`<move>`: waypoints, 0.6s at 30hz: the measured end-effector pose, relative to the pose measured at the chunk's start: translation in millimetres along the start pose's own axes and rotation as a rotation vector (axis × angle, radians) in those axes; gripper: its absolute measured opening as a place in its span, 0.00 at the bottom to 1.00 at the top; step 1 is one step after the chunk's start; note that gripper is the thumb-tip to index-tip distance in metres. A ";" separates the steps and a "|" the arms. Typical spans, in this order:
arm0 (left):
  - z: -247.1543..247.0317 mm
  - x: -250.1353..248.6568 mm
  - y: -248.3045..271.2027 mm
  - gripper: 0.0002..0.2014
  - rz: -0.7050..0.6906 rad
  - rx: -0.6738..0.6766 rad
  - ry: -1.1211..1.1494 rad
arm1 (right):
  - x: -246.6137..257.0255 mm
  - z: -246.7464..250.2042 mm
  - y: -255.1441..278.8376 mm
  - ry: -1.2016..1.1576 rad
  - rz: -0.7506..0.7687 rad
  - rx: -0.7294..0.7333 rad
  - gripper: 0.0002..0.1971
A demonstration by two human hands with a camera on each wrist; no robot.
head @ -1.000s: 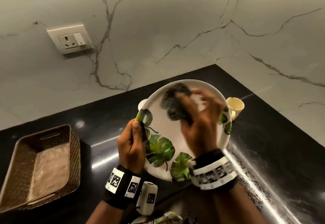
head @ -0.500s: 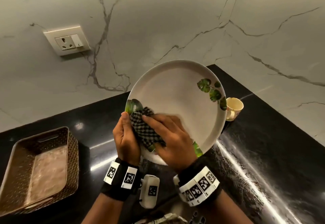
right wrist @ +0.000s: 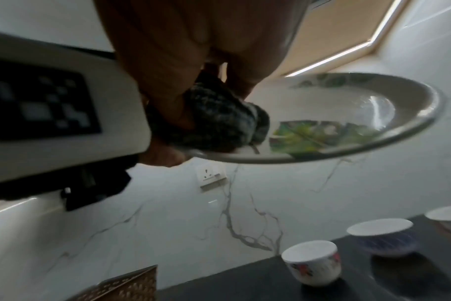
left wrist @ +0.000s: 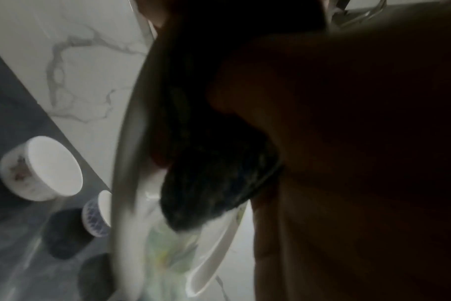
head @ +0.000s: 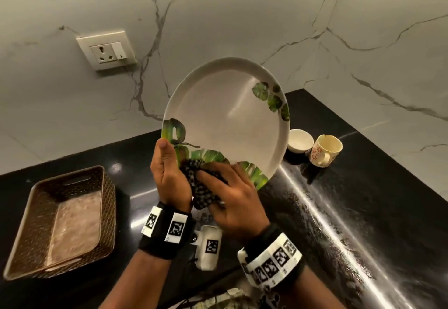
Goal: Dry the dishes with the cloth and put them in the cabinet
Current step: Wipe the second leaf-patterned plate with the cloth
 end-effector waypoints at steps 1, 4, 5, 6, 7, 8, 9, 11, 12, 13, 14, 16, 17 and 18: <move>3.3 -1.8 -1.1 0.19 -0.006 -0.015 -0.023 | -6.2 2.2 1.7 0.016 0.004 0.015 0.26; 19.2 -5.8 -3.4 0.23 -0.004 -0.048 -0.018 | -48.6 29.1 1.9 0.099 -0.192 -0.095 0.29; 23.2 -6.2 -3.3 0.28 0.008 -0.062 -0.008 | -65.7 43.3 0.6 0.126 -0.300 -0.170 0.30; 26.7 -5.9 -1.6 0.32 0.016 -0.072 -0.004 | -81.4 58.7 -1.1 0.146 -0.385 -0.238 0.30; 27.6 -5.4 2.1 0.33 0.023 -0.066 -0.001 | -92.8 71.1 -2.6 0.166 -0.432 -0.286 0.31; 26.5 -5.3 5.7 0.32 0.029 -0.069 0.006 | -98.0 78.5 -3.9 0.188 -0.445 -0.309 0.31; 24.4 -4.7 7.6 0.28 0.040 -0.090 0.017 | -97.0 79.3 -5.3 0.205 -0.436 -0.302 0.31; 18.4 -2.5 7.0 0.25 0.069 -0.172 0.028 | -78.2 64.1 -3.6 0.198 -0.388 -0.246 0.30; 13.9 -1.3 5.2 0.28 0.081 -0.193 0.004 | -63.1 51.3 -0.9 0.158 -0.348 -0.204 0.30; 10.7 -0.6 2.1 0.30 0.092 -0.206 -0.033 | -45.3 37.4 2.5 0.105 -0.280 -0.150 0.30; 7.1 -1.5 -0.9 0.30 0.094 -0.228 -0.060 | -28.9 24.0 4.6 0.051 -0.192 -0.089 0.30; 3.4 -3.1 -4.9 0.27 0.085 -0.243 -0.055 | -4.8 3.9 5.5 -0.033 -0.044 0.004 0.26; 2.3 -3.3 -6.2 0.26 0.068 -0.217 -0.042 | 0.9 0.8 4.6 -0.057 -0.011 0.022 0.23; 3.3 -2.3 -7.6 0.26 0.049 -0.198 -0.027 | 1.8 2.4 4.4 -0.059 0.005 0.030 0.21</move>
Point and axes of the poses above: each hand's wrist, its own y-axis away from the middle knuckle, its own z-axis out of the back of the hand, x = y × z, the point moved 1 cm from there along -y, towards the middle knuckle, and after that the axes turned 8 degrees about x, right-handed, at the moved point
